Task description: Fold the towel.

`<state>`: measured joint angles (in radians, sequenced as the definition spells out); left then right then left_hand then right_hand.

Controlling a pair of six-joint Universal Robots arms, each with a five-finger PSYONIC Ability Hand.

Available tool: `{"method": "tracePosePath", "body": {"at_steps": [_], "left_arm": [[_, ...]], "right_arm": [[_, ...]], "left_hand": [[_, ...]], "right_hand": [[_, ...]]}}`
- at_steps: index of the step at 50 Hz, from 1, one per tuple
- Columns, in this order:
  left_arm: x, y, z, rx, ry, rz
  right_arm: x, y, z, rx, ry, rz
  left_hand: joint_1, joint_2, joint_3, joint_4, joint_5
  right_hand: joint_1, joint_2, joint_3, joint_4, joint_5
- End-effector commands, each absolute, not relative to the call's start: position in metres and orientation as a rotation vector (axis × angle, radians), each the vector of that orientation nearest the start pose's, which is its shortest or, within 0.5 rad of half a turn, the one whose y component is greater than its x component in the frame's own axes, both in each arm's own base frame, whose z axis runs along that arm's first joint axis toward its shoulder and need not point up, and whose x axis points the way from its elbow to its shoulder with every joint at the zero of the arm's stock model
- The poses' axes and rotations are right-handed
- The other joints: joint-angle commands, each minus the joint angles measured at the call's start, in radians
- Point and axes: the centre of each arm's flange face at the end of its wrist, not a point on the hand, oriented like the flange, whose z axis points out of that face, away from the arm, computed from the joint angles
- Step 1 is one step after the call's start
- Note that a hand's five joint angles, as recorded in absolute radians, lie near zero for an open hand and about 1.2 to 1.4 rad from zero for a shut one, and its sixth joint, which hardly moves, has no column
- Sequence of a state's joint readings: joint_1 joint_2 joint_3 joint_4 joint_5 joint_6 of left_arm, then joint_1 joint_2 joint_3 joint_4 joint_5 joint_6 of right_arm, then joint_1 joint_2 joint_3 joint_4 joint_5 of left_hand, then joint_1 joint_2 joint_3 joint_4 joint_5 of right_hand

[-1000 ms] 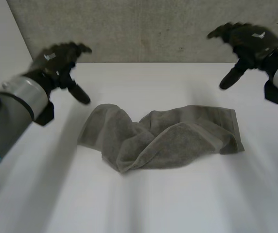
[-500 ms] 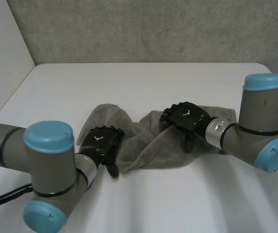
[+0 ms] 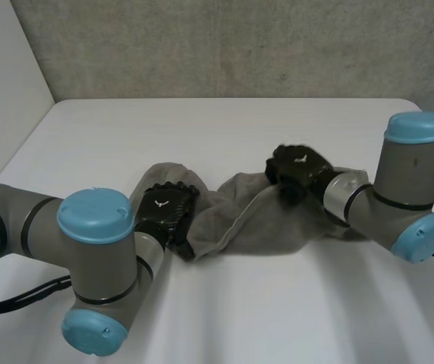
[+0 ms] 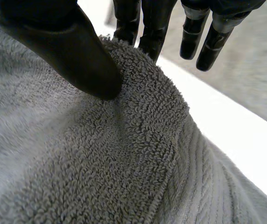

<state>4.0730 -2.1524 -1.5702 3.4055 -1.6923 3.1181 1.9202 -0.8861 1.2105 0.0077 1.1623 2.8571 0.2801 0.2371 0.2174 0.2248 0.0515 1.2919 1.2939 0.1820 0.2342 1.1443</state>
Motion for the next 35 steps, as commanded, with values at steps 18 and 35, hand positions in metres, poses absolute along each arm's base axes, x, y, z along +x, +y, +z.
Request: {"method": "tracePosePath", "body": {"at_steps": [18,35], "left_arm": [[-0.325,-0.238,0.122,0.738,2.691,-2.001],[-0.324,-0.271,0.128,0.645,2.579,-2.193]], "right_arm": [[0.242,-0.364,0.184,-0.525,2.198,-1.795],[0.237,-0.356,0.187,-0.520,2.218,-1.774]], "left_hand": [[-0.055,-0.012,-0.043,-0.050,-0.001],[1.116,1.159,-0.043,-0.050,1.170]], "right_hand": [[0.104,0.102,-0.007,-0.060,0.077],[0.104,0.102,-0.007,-0.060,0.077]]}}
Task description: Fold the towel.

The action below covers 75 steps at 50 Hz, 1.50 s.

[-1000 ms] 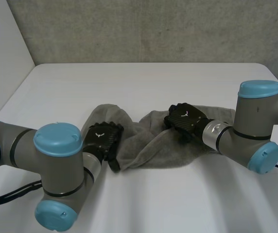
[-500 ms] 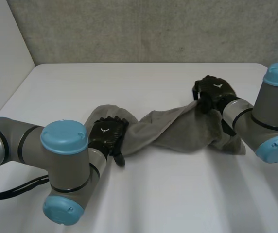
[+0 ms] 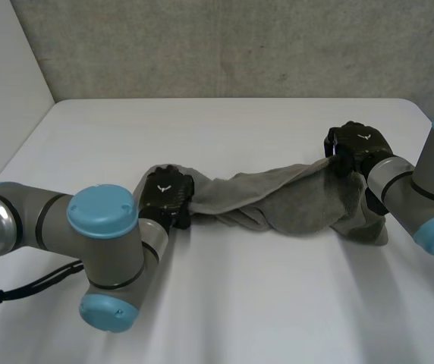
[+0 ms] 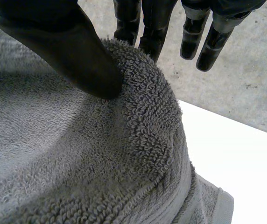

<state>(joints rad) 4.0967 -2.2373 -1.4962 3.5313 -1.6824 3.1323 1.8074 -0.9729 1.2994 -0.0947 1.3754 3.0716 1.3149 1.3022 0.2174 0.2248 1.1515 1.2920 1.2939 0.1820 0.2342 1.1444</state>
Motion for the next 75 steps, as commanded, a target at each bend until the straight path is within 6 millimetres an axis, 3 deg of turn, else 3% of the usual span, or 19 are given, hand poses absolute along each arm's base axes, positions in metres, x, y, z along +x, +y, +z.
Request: {"method": "tracePosePath", "body": {"at_steps": [1,10,21,30,32,33,36,38,39,40,41,43,46,52,57,63,65,70,75], "left_arm": [[-0.322,-0.275,0.129,0.639,2.577,-2.197],[-0.303,-0.282,0.159,0.697,2.557,-2.214],[-0.283,-0.284,0.185,1.161,2.397,-1.971],[-0.300,-0.316,0.207,1.239,2.260,-2.111],[-0.311,-0.342,0.234,1.179,2.065,-2.309],[-0.311,-0.342,0.234,1.179,2.064,-2.310],[-0.318,-0.359,0.280,1.074,1.790,-2.551],[-0.320,-0.363,0.305,1.007,1.613,-2.676],[-0.319,-0.361,0.335,0.927,1.429,-2.800],[-0.316,-0.353,0.368,0.842,1.258,-2.915],[-0.316,-0.353,0.368,0.842,1.256,-2.916],[-0.301,-0.332,0.417,0.718,1.039,-3.059],[-0.285,-0.326,0.430,0.702,1.059,-3.079],[-0.271,-0.339,0.392,0.843,1.313,-2.973],[-0.272,-0.335,0.309,1.109,1.709,-2.779],[-0.260,-0.336,0.245,1.161,1.945,-2.573],[-0.258,-0.329,0.201,1.228,2.058,-2.416],[-0.258,-0.314,0.163,1.308,2.138,-2.268],[-0.257,-0.305,0.145,1.324,2.218,-2.200]], "right_arm": [[0.235,-0.354,0.191,-0.522,2.213,-1.779],[0.229,-0.331,0.200,-0.680,2.201,-1.703],[0.218,-0.298,0.199,-1.289,2.167,-1.509],[0.234,-0.331,0.219,-1.512,1.924,-1.703],[0.239,-0.368,0.250,-1.478,1.788,-1.999],[0.239,-0.368,0.250,-1.478,1.788,-2.000],[0.246,-0.395,0.305,-1.291,1.598,-2.366],[0.246,-0.399,0.368,-0.980,1.336,-2.643],[0.246,-0.399,0.368,-0.978,1.334,-2.644],[0.241,-0.391,0.401,-0.850,1.191,-2.720],[0.241,-0.391,0.401,-0.849,1.190,-2.721],[0.234,-0.368,0.439,-0.744,1.063,-2.663],[0.233,-0.367,0.428,-0.793,1.113,-2.532],[0.235,-0.362,0.386,-0.954,1.269,-2.314],[0.227,-0.355,0.322,-1.154,1.479,-2.162],[0.227,-0.340,0.271,-1.290,1.614,-2.053],[0.227,-0.327,0.231,-1.362,1.703,-1.933],[0.227,-0.313,0.183,-1.417,1.793,-1.776],[0.225,-0.308,0.165,-1.398,1.854,-1.714]], "left_hand": [[0.081,0.094,-0.043,-0.050,0.070],[0.081,0.094,-0.043,-0.050,0.070],[0.081,0.094,-0.043,-0.050,0.070],[0.081,0.094,-0.043,-0.050,0.070],[0.081,0.094,-0.043,-0.050,0.070],[0.081,0.094,-0.043,-0.050,0.070],[0.081,0.094,-0.043,-0.050,0.070],[0.081,0.094,-0.043,-0.050,0.070],[0.081,0.094,-0.043,-0.050,0.070],[0.081,0.094,-0.043,-0.050,0.070],[0.081,0.094,-0.043,-0.050,0.070],[0.081,0.094,-0.043,-0.050,0.070],[0.081,0.094,-0.043,-0.050,0.070],[0.081,0.094,-0.043,-0.050,0.070],[0.081,0.094,-0.043,-0.050,0.070],[0.081,0.094,-0.043,-0.050,0.070],[0.081,0.094,-0.043,-0.050,0.070],[0.081,0.094,-0.043,-0.050,0.070],[0.081,0.094,-0.043,-0.050,0.070]], "right_hand": [[0.104,0.102,-0.007,-0.060,0.077],[0.104,0.102,-0.007,-0.060,0.077],[0.104,0.102,-0.007,-0.060,0.077],[0.104,0.102,-0.007,-0.060,0.077],[0.104,0.102,-0.007,-0.060,0.077],[0.104,0.102,-0.007,-0.060,0.077],[0.104,0.102,-0.007,-0.060,0.077],[0.104,0.102,-0.007,-0.060,0.077],[0.104,0.102,-0.007,-0.060,0.077],[0.104,0.102,-0.007,-0.060,0.077],[0.104,0.102,-0.007,-0.060,0.077],[0.104,0.102,-0.007,-0.060,0.077],[0.104,0.102,-0.007,-0.060,0.077],[0.104,0.102,-0.007,-0.060,0.077],[0.104,0.102,-0.007,-0.060,0.077],[0.104,0.102,-0.007,-0.060,0.077],[0.104,0.102,-0.007,-0.060,0.077],[0.104,0.102,-0.007,-0.060,0.077],[0.104,0.102,-0.007,-0.060,0.077]]}}
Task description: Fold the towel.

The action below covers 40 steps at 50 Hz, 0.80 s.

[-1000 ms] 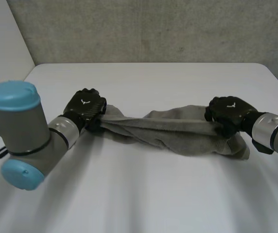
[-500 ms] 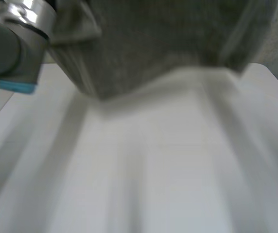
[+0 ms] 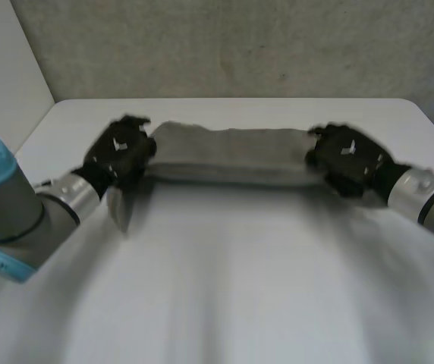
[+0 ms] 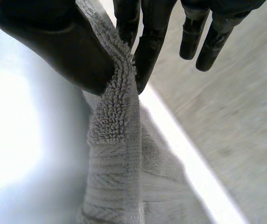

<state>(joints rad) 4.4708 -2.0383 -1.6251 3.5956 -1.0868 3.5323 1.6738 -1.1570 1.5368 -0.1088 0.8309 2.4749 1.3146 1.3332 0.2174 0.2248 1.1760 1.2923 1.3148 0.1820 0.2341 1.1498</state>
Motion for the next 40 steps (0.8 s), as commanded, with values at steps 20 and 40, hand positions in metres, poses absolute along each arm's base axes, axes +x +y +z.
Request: {"method": "tracePosePath", "body": {"at_steps": [20,40], "left_arm": [[-0.261,-0.292,0.136,1.230,2.262,-2.099],[-0.245,-0.279,0.130,1.110,2.308,-2.011]], "right_arm": [[0.207,-0.298,0.160,-1.094,2.143,-1.624],[0.190,-0.278,0.137,-0.600,2.288,-1.545]], "left_hand": [[-0.502,-0.521,-0.043,-0.050,-0.538],[-0.514,-0.533,-0.043,-0.050,-0.550]], "right_hand": [[-1.118,-1.140,-0.007,-0.060,-1.150],[-1.058,-1.080,-0.007,-0.060,-1.090]]}}
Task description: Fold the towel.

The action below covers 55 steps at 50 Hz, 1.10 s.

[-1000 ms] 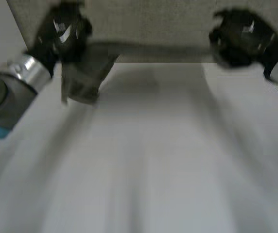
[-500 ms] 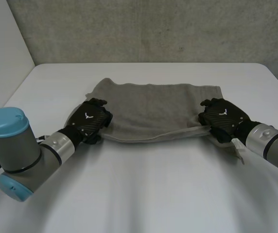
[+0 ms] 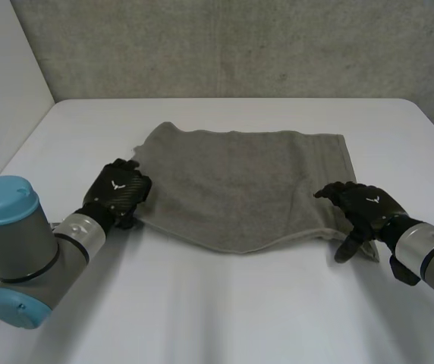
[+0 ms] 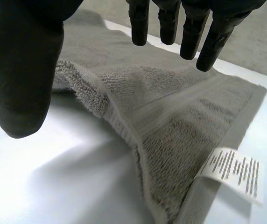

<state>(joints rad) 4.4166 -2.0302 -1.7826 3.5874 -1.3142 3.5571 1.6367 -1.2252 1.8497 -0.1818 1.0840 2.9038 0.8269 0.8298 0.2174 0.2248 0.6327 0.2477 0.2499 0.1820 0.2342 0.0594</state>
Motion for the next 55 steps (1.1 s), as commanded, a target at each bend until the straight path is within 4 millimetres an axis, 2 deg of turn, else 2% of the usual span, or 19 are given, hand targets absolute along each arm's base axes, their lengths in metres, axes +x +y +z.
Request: {"method": "tracePosePath", "body": {"at_steps": [1,3,8,11,12,13,14,15,16,20,25,27,30,37,39,43,48,53,55], "left_arm": [[-0.244,-0.278,0.130,1.108,2.312,-2.007],[-0.244,-0.278,0.130,1.104,2.314,-2.004],[-0.240,-0.275,0.133,1.087,2.326,-1.997],[-0.238,-0.274,0.134,1.077,2.327,-1.998],[-0.236,-0.274,0.136,1.064,2.329,-2.004],[-0.235,-0.274,0.137,1.055,2.330,-2.008],[-0.235,-0.274,0.137,1.055,2.330,-2.008],[-0.234,-0.273,0.137,1.040,2.344,-2.006],[-0.234,-0.273,0.137,1.040,2.344,-2.006],[-0.227,-0.275,0.137,0.956,2.371,-1.995],[-0.223,-0.278,0.136,0.910,2.375,-1.985],[-0.222,-0.280,0.135,0.902,2.375,-1.983],[-0.216,-0.285,0.134,0.874,2.368,-1.984],[-0.213,-0.296,0.132,0.843,2.332,-2.018],[-0.215,-0.298,0.124,0.851,2.349,-2.002],[-0.216,-0.299,0.119,0.859,2.370,-1.979],[-0.220,-0.293,0.109,0.884,2.414,-1.943],[-0.229,-0.275,0.107,0.930,2.489,-1.900],[-0.235,-0.262,0.108,0.982,2.522,-1.873]], "right_arm": [[0.190,-0.278,0.137,-0.600,2.288,-1.545],[0.189,-0.278,0.136,-0.593,2.290,-1.557],[0.186,-0.276,0.131,-0.581,2.296,-1.607],[0.186,-0.276,0.130,-0.575,2.301,-1.613],[0.186,-0.276,0.129,-0.576,2.298,-1.614],[0.186,-0.277,0.128,-0.587,2.292,-1.623],[0.186,-0.277,0.128,-0.587,2.292,-1.623],[0.186,-0.278,0.128,-0.602,2.281,-1.640],[0.186,-0.281,0.130,-0.607,2.262,-1.665],[0.186,-0.286,0.132,-0.608,2.249,-1.688],[0.176,-0.299,0.144,-0.579,2.239,-1.759],[0.168,-0.307,0.159,-0.548,2.221,-1.826],[0.158,-0.312,0.168,-0.512,2.216,-1.875],[0.151,-0.312,0.169,-0.478,2.228,-1.866],[0.152,-0.311,0.168,-0.480,2.228,-1.858],[0.153,-0.310,0.168,-0.483,2.228,-1.842],[0.155,-0.308,0.167,-0.485,2.222,-1.832],[0.156,-0.308,0.167,-0.481,2.218,-1.830],[0.156,-0.309,0.167,-0.481,2.218,-1.830]], "left_hand": [[-0.026,-0.029,-0.043,-0.050,-0.007],[-0.026,-0.029,-0.043,-0.050,-0.007],[-0.026,-0.029,-0.043,-0.050,-0.007],[-0.026,-0.029,-0.043,-0.050,-0.007],[-0.026,-0.029,-0.043,-0.050,-0.007],[-0.041,-0.044,-0.043,-0.050,-0.021],[-0.041,-0.044,-0.043,-0.050,-0.021],[-0.108,-0.111,-0.043,-0.050,-0.088],[-0.108,-0.111,-0.043,-0.050,-0.089],[-0.214,-0.217,-0.043,-0.050,-0.194],[-0.249,-0.252,-0.043,-0.050,-0.230],[-0.246,-0.249,-0.043,-0.050,-0.227],[-0.243,-0.246,-0.043,-0.050,-0.224],[-0.205,-0.208,-0.043,-0.050,-0.186],[-0.086,-0.089,-0.043,-0.050,-0.066],[-0.009,-0.012,-0.043,-0.050,0.011],[-0.014,-0.017,-0.043,-0.050,0.005],[-0.026,-0.029,-0.043,-0.050,-0.007],[-0.096,-0.099,-0.043,-0.050,-0.077]], "right_hand": [[-0.013,-0.015,-0.007,-0.060,0.001],[0.025,0.023,-0.007,-0.060,0.039],[0.318,0.316,-0.007,-0.060,0.332],[0.389,0.387,-0.007,-0.060,0.403],[0.537,0.535,-0.007,-0.060,0.551],[0.792,0.790,-0.007,-0.060,0.806],[0.794,0.792,-0.007,-0.060,0.808],[1.056,1.054,-0.007,-0.060,1.070],[1.148,1.145,-0.007,-0.060,1.161],[1.149,1.146,-0.007,-0.060,1.162],[1.149,1.146,-0.007,-0.060,1.162],[1.149,1.146,-0.007,-0.060,1.162],[1.149,1.146,-0.007,-0.060,1.162],[1.149,1.146,-0.007,-0.060,1.162],[1.149,1.146,-0.007,-0.060,1.162],[1.149,1.146,-0.007,-0.060,1.162],[1.149,1.146,-0.007,-0.060,1.162],[1.149,1.146,-0.007,-0.060,1.162],[1.149,1.146,-0.007,-0.060,1.162]]}}
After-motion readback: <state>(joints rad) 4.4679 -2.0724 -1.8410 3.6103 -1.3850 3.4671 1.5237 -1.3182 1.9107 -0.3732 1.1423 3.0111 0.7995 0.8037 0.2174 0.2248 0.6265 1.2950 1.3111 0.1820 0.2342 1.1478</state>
